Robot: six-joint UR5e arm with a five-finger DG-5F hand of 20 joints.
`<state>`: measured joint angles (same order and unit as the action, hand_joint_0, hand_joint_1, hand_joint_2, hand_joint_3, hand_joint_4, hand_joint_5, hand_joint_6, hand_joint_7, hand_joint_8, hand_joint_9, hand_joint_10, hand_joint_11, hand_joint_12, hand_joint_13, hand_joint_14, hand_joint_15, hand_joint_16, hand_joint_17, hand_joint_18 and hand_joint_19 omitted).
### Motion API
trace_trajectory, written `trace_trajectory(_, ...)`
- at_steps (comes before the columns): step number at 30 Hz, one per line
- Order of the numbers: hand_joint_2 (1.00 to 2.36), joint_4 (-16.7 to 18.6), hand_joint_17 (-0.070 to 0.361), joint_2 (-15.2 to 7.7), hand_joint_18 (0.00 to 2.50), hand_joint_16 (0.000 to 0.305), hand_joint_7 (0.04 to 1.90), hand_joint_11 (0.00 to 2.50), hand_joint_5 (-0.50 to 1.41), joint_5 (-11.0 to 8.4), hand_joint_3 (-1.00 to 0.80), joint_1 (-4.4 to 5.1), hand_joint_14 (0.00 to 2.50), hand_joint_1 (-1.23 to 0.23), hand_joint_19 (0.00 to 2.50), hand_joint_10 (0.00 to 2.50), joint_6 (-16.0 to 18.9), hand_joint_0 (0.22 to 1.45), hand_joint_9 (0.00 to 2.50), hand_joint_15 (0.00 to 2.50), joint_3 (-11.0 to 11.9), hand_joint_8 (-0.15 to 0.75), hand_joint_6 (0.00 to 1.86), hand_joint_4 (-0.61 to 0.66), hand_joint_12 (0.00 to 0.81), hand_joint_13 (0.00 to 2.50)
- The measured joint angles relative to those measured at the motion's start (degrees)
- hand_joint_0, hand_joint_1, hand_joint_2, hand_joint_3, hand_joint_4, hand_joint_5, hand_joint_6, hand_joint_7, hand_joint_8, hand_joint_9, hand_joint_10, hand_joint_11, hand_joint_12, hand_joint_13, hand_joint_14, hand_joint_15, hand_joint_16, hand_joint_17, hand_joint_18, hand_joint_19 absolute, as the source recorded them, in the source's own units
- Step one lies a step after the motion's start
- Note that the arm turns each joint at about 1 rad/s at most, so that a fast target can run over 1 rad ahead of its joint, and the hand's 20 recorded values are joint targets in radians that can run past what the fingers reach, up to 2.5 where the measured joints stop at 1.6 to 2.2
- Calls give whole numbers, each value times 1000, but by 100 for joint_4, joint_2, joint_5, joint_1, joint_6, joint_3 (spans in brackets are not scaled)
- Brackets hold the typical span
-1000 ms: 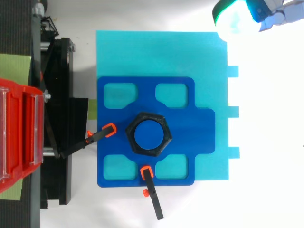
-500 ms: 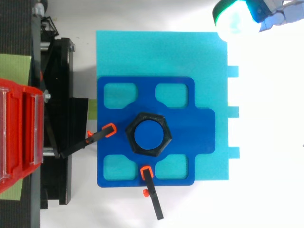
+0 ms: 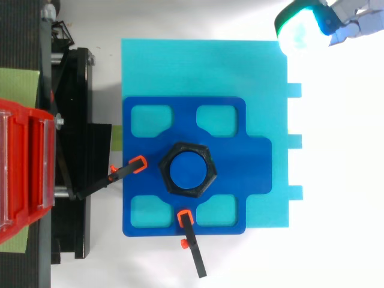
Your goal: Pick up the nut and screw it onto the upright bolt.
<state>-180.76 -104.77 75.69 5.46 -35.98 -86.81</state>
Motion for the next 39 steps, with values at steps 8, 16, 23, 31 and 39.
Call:
trace_trajectory(8,1000,44,102,0,0,45,693,0,-261,-11,-500,2,0,-331,0,0,3,487,0,0,-10,187,502,97,336,0)
trace_trajectory(16,1000,82,102,1,0,45,710,0,-264,7,-500,0,0,-330,0,0,3,486,0,0,-12,191,502,95,337,0)
trace_trajectory(23,1000,226,102,1,0,45,709,0,-265,-5,-500,1,0,-332,0,0,0,486,0,0,-11,189,502,94,337,0)
trace_trajectory(31,1000,235,102,1,0,45,690,0,-265,13,-500,7,0,-337,0,0,-21,488,0,0,-12,191,502,90,335,0)
trace_trajectory(39,1000,241,103,4,0,46,675,0,-262,11,-500,6,0,-354,0,0,-118,488,0,0,-10,193,502,94,338,0)
